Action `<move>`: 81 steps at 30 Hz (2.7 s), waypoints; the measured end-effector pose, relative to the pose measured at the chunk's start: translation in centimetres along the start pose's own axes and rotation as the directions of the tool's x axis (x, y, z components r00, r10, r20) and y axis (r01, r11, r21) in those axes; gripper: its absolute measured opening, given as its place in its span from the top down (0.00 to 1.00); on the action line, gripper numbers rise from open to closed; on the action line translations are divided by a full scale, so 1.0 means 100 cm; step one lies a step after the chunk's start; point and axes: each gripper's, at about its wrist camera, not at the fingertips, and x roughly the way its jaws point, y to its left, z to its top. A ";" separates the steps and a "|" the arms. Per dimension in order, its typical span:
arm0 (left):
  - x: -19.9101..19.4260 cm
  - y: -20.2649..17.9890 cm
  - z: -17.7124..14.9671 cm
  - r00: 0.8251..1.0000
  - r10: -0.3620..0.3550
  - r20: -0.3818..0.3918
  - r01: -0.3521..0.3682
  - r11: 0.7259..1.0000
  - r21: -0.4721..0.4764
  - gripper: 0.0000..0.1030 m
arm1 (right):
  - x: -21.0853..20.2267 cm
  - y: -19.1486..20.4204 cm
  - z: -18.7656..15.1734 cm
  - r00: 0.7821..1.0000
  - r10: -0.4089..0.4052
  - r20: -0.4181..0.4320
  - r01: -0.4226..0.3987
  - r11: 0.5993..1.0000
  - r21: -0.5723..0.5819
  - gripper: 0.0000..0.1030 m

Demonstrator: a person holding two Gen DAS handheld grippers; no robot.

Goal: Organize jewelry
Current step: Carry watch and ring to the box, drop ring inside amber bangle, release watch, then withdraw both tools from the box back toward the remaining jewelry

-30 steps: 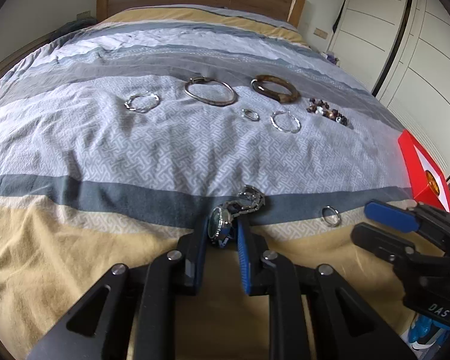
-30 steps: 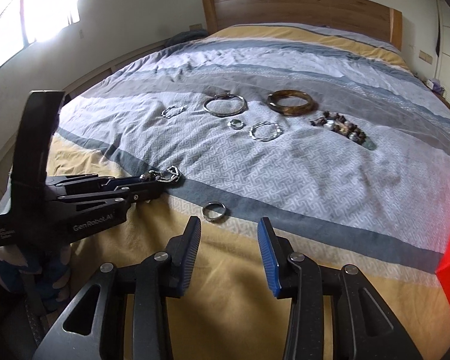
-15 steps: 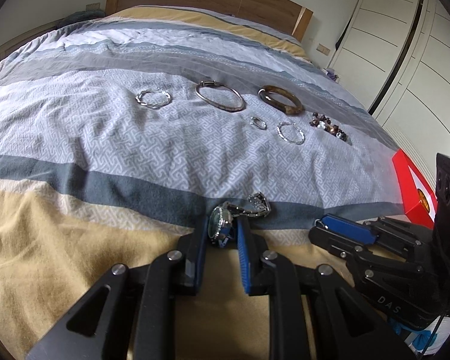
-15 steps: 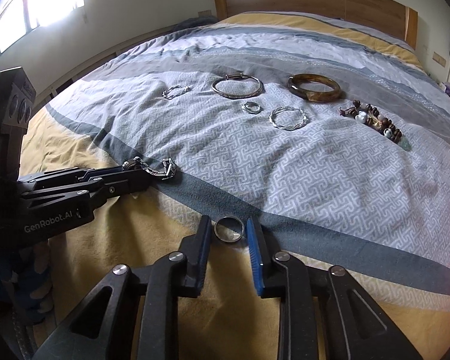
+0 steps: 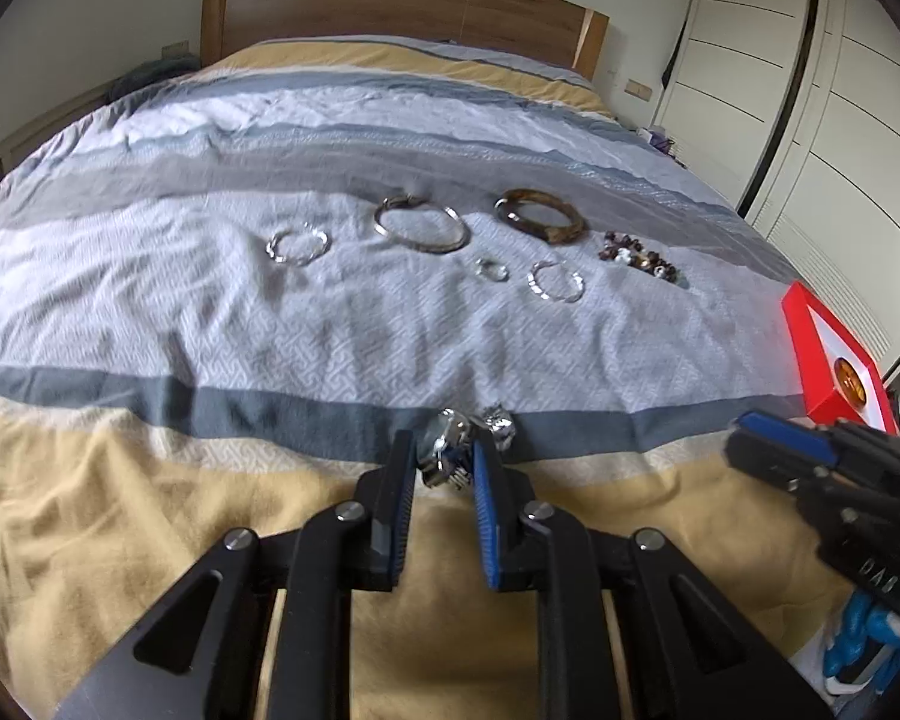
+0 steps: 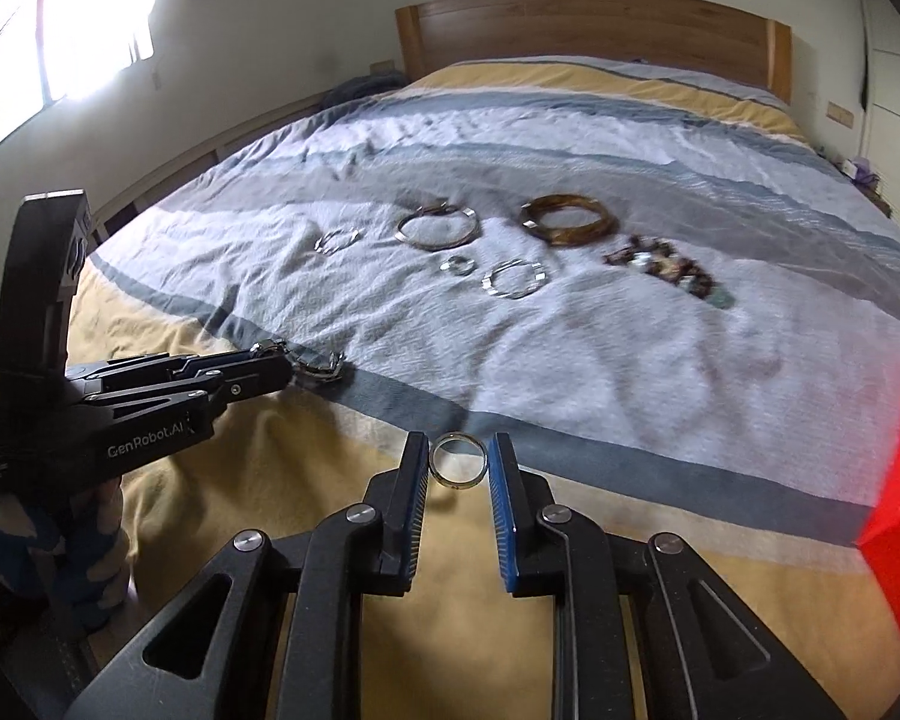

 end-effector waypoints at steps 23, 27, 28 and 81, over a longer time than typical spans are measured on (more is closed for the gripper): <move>-0.003 -0.289 0.043 0.922 -0.373 -0.101 0.386 0.870 0.306 0.84 | -0.157 -0.241 -0.037 0.937 -0.348 -0.008 0.338 0.903 0.265 0.80; 0.016 -0.335 0.034 0.902 -0.400 -0.164 0.433 0.839 0.330 0.84 | -0.145 -0.282 -0.040 0.943 -0.330 -0.050 0.330 0.899 0.289 0.80; 0.021 -0.345 0.030 0.897 -0.403 -0.181 0.442 0.832 0.336 0.84 | -0.143 -0.290 -0.041 0.944 -0.324 -0.055 0.326 0.898 0.295 0.80; -0.052 -0.308 0.010 0.962 -0.264 -0.065 0.271 0.905 0.328 0.82 | -0.194 -0.218 -0.044 0.951 -0.305 -0.039 0.306 0.923 0.232 0.61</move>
